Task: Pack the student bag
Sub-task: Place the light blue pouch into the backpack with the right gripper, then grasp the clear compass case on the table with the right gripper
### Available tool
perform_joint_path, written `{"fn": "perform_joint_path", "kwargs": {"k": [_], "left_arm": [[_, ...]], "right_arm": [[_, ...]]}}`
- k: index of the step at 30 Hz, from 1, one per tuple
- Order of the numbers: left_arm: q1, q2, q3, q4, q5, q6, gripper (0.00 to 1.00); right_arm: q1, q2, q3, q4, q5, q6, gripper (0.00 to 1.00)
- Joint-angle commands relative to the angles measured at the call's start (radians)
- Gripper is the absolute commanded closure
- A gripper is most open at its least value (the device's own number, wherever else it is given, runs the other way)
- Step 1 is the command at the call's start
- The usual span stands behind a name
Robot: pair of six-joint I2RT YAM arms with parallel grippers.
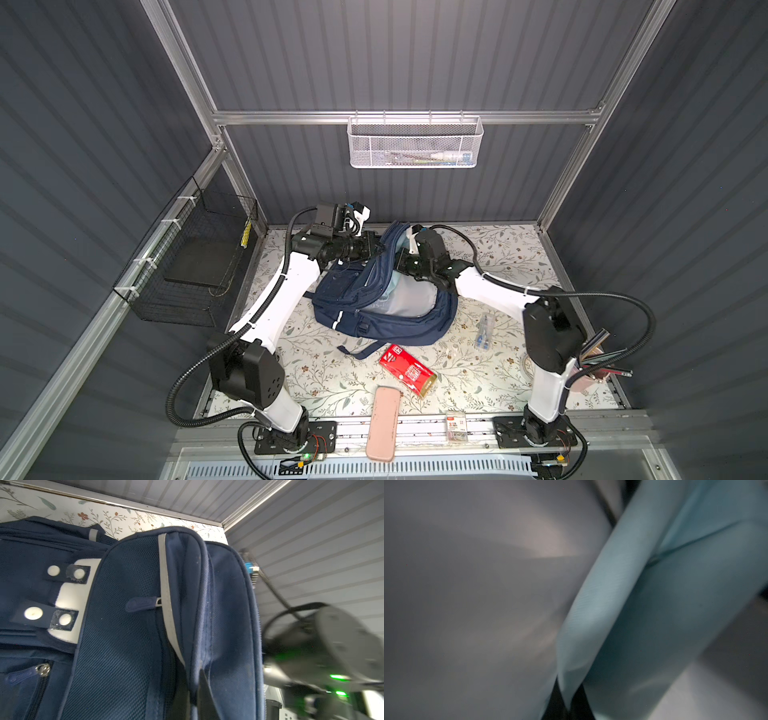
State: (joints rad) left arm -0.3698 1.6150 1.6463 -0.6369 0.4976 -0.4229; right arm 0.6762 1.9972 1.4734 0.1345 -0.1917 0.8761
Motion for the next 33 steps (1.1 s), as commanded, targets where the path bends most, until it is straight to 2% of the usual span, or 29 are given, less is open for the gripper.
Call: {"fn": "perform_joint_path", "kwargs": {"k": [1,4,6,7,9,11,12,17,20,24,27,30,33], "left_arm": [[0.0,-0.013,0.108,0.104,0.053,0.002,1.0],[0.0,0.005,0.143,0.104,0.069,-0.013,1.0],[0.0,0.002,0.144,0.106,0.067,-0.018,1.0],[0.0,-0.001,0.139,0.108,0.065,-0.019,1.0],[0.0,-0.008,0.124,0.1,0.055,-0.01,1.0],[0.001,-0.02,0.092,0.105,0.041,-0.007,1.0],[0.001,-0.028,0.072,0.111,0.036,-0.008,1.0],[0.001,-0.044,-0.003,0.145,0.035,-0.012,1.0],[0.001,-0.049,-0.046,0.168,0.042,-0.017,1.0],[0.002,-0.061,-0.109,0.21,0.064,-0.04,1.0],[0.002,-0.078,-0.144,0.212,0.061,-0.038,1.0],[0.0,-0.088,-0.189,0.221,0.065,-0.037,1.0],[0.0,-0.096,-0.223,0.241,0.096,-0.051,1.0]], "right_arm": [[0.04,0.094,0.073,0.122,0.01,0.077,1.0],[0.078,0.182,0.165,0.096,0.063,0.055,1.0],[0.083,0.228,0.217,0.121,0.05,0.074,1.0],[0.083,0.241,0.241,0.121,0.04,0.075,0.96],[0.079,0.231,0.278,0.07,0.039,0.048,0.6],[0.076,0.174,0.241,0.043,0.058,0.021,0.4],[0.071,0.14,0.219,0.009,0.062,0.013,0.35],[0.03,-0.056,-0.008,-0.038,0.087,0.01,0.26],[0.006,-0.173,-0.124,-0.123,0.113,-0.001,0.21],[-0.043,-0.27,-0.222,-0.265,0.06,-0.026,0.2],[-0.075,-0.422,-0.37,-0.375,0.126,-0.071,0.17],[-0.129,-0.563,-0.471,-0.585,0.202,-0.108,0.03],[-0.201,-0.695,-0.577,-0.693,0.255,-0.149,0.01]]}}
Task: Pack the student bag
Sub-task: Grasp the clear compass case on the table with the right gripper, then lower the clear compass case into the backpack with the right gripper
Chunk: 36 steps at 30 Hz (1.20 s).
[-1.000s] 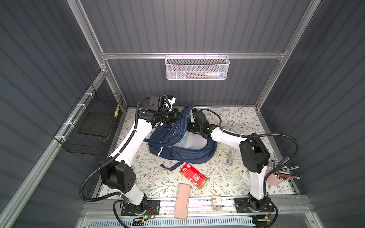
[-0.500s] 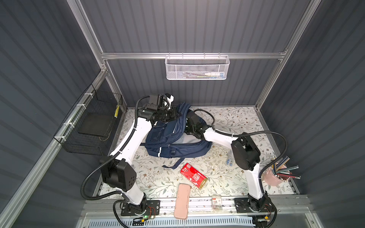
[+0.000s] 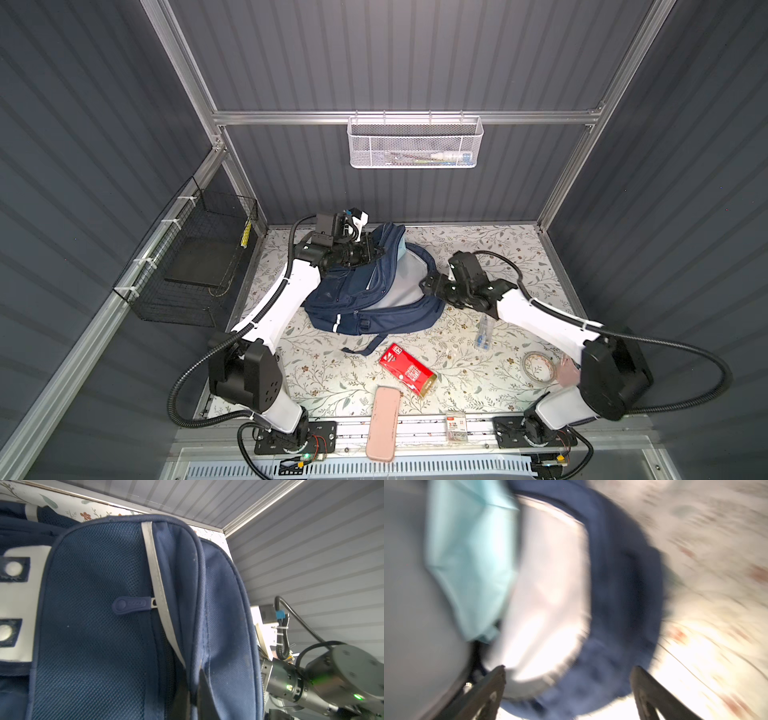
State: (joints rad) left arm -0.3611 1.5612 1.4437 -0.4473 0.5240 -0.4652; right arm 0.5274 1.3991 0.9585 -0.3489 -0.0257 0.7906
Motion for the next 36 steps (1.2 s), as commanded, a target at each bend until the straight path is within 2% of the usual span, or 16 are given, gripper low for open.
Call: {"fn": "perform_joint_path", "kwargs": {"k": [1,3,6,12,17,21,25,27,29,30,33,36], "left_arm": [[-0.009,-0.045,-0.059,0.057,0.071,-0.01,1.0],[-0.008,-0.055,-0.081,0.066,0.074,-0.016,1.0],[-0.009,-0.069,-0.105,0.077,0.075,-0.023,1.0],[-0.009,-0.066,-0.114,0.081,0.087,-0.025,1.0],[-0.009,-0.078,-0.13,0.096,0.091,-0.033,1.0],[-0.009,-0.078,-0.137,0.099,0.093,-0.037,1.0],[-0.009,-0.079,-0.134,0.098,0.094,-0.037,1.0],[-0.009,-0.083,-0.132,0.095,0.092,-0.035,1.0],[-0.009,-0.086,-0.132,0.089,0.086,-0.033,1.0],[-0.009,-0.087,-0.131,0.087,0.083,-0.031,1.0],[-0.009,-0.086,-0.124,0.078,0.089,-0.027,1.0],[-0.009,-0.09,-0.116,0.076,0.084,-0.027,1.0]], "right_arm": [[-0.079,-0.129,-0.097,-0.219,0.093,-0.072,0.01],[-0.143,-0.182,-0.165,-0.251,0.097,-0.069,0.01],[-0.187,-0.158,-0.202,-0.292,0.105,-0.088,0.03],[-0.187,-0.027,-0.192,-0.272,0.079,-0.125,0.1],[-0.187,0.059,-0.167,-0.292,0.144,-0.128,0.15],[-0.192,0.128,-0.161,-0.255,0.128,-0.149,0.21],[-0.2,0.178,-0.142,-0.236,0.126,-0.159,0.3],[-0.199,0.19,-0.128,-0.241,0.127,-0.167,0.43],[-0.198,0.178,-0.121,-0.248,0.127,-0.172,0.65],[-0.195,0.168,-0.117,-0.251,0.125,-0.174,0.69],[-0.182,0.12,-0.088,-0.276,0.118,-0.174,0.64],[-0.147,0.077,-0.024,-0.303,0.099,-0.168,0.64]]}}
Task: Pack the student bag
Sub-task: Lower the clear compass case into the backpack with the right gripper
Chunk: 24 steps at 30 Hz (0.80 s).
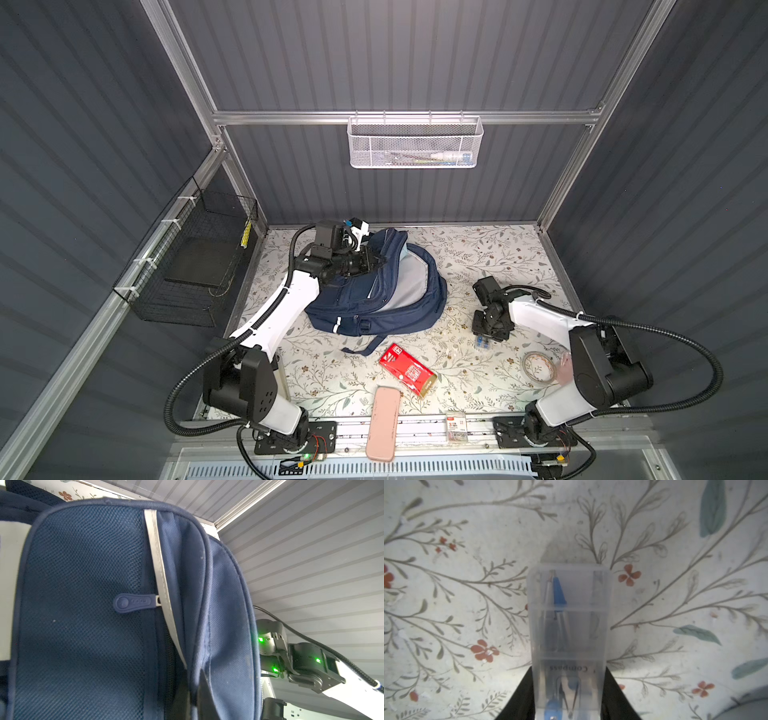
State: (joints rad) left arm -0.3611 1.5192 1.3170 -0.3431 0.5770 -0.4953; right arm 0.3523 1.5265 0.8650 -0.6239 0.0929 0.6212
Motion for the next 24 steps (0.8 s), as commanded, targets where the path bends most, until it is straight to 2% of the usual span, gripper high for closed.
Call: {"fn": "perform_joint_path", "kwargs": {"k": [1,7,15,19,21,23,24], "left_arm": [[-0.009,-0.048,0.014,-0.029,0.029,0.003,1.0],[-0.009,-0.045,0.021,-0.037,0.033,0.0,1.0],[-0.006,-0.04,0.067,-0.062,0.051,0.013,1.0],[-0.006,-0.04,0.088,-0.099,0.024,0.035,1.0],[-0.006,-0.037,0.088,-0.089,0.033,0.027,1.0],[-0.005,-0.036,0.088,-0.074,0.041,0.016,1.0],[-0.005,-0.036,0.087,-0.069,0.043,0.014,1.0]], "right_arm": [[0.044,-0.061,0.101,-0.025,-0.035,0.005,0.65],[0.176,0.006,0.406,-0.045,-0.033,0.011,0.67],[0.276,0.342,0.752,0.078,-0.196,0.077,0.66],[0.307,0.446,0.826,0.138,-0.264,0.129,0.65],[0.322,0.479,0.857,0.131,-0.264,0.136,0.59],[0.324,0.496,0.863,0.133,-0.273,0.148,0.46],[0.323,0.496,0.857,0.138,-0.276,0.15,0.43]]}}
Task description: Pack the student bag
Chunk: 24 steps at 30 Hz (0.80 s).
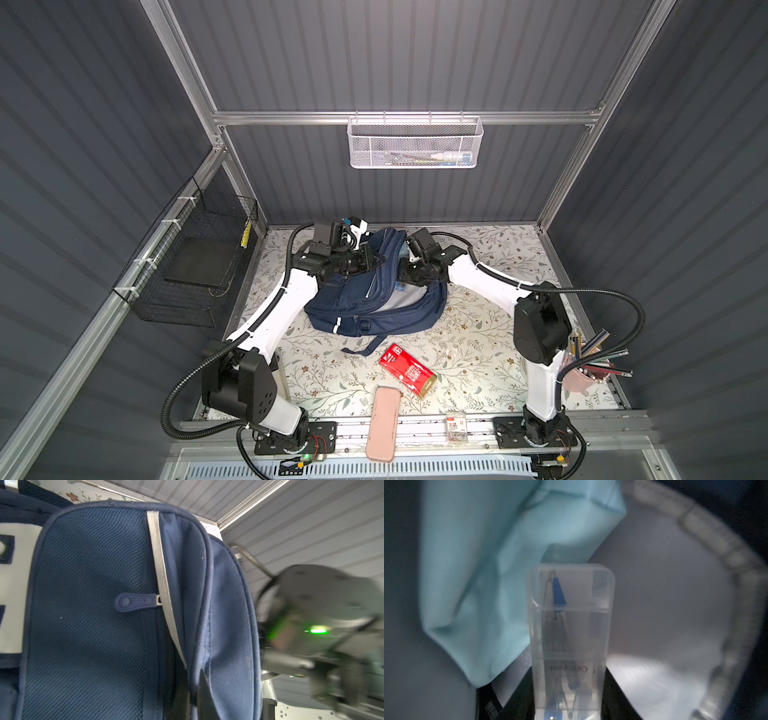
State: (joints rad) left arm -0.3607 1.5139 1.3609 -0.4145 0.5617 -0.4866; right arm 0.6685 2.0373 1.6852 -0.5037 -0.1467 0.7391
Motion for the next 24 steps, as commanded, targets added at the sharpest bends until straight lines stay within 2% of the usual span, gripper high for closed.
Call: {"fn": "perform_joint_path", "kwargs": {"k": [1,5,9,12,16,17,18,19,21,24], "left_arm": [[-0.006,-0.031,0.033,0.006,0.06,0.004,1.0],[-0.006,-0.037,-0.007,0.028,0.056,-0.008,1.0],[-0.025,-0.025,-0.081,0.079,0.054,-0.038,1.0],[-0.066,0.009,-0.129,0.111,0.023,-0.052,1.0],[-0.127,0.074,-0.14,0.136,0.017,-0.059,1.0],[-0.133,0.083,-0.139,0.136,0.011,-0.059,0.88],[-0.133,0.091,-0.134,0.136,0.008,-0.061,0.66],[-0.133,0.096,-0.128,0.131,0.008,-0.059,0.51],[-0.132,0.092,-0.107,0.105,-0.004,-0.049,0.32],[-0.121,0.018,-0.097,0.088,-0.06,-0.046,0.14]], "right_arm": [[0.005,-0.024,0.025,0.023,-0.03,0.033,0.4],[-0.005,-0.114,-0.069,0.069,0.004,0.029,0.3],[-0.032,-0.269,-0.223,0.061,0.085,0.026,0.29],[-0.083,-0.4,-0.392,0.082,0.098,0.053,0.31],[-0.077,-0.574,-0.549,0.061,0.211,0.015,0.29],[-0.067,-0.602,-0.571,0.056,0.223,0.008,0.29],[-0.047,-0.633,-0.595,0.057,0.231,-0.003,0.27],[-0.021,-0.66,-0.612,0.058,0.253,-0.014,0.26],[0.042,-0.701,-0.642,0.069,0.313,-0.035,0.24],[0.154,-0.724,-0.687,0.152,0.393,-0.058,0.24]]}}
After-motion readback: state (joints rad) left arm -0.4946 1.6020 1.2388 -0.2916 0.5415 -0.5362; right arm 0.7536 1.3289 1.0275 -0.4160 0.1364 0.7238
